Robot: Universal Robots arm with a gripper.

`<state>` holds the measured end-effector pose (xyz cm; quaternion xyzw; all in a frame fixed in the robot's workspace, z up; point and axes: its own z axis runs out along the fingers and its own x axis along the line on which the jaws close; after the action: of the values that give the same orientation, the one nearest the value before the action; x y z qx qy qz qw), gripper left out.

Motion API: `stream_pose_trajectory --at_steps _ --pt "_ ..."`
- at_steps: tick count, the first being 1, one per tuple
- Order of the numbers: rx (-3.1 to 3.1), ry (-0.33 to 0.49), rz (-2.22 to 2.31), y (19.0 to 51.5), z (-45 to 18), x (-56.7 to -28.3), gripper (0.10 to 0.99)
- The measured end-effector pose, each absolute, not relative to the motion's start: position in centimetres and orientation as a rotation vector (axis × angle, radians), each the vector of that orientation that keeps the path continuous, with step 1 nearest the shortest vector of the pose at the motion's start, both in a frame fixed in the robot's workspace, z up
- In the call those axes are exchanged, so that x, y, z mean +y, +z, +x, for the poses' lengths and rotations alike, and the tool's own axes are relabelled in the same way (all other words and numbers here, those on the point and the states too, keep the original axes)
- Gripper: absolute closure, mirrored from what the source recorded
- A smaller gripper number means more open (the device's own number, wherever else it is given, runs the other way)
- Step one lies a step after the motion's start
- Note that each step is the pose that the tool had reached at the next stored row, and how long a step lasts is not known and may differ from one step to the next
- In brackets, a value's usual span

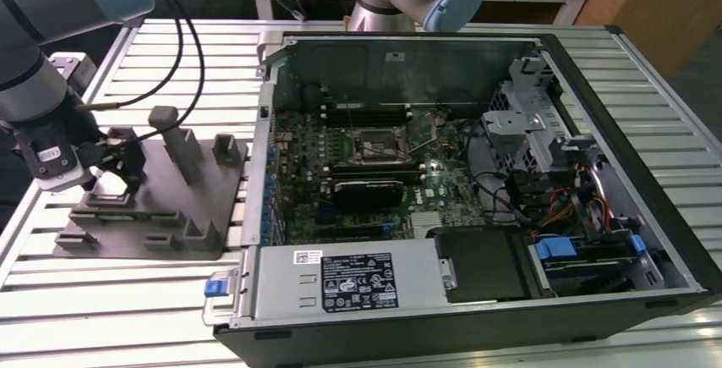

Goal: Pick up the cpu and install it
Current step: 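Pick up the cpu and move it towards the insertion slot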

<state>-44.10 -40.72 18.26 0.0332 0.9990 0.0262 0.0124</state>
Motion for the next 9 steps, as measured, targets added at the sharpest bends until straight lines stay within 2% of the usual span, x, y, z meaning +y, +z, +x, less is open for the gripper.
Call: stream_pose_trajectory --at_steps 9 --pt "3.114 0.082 0.104 18.26 -44.10 -40.64 0.380"
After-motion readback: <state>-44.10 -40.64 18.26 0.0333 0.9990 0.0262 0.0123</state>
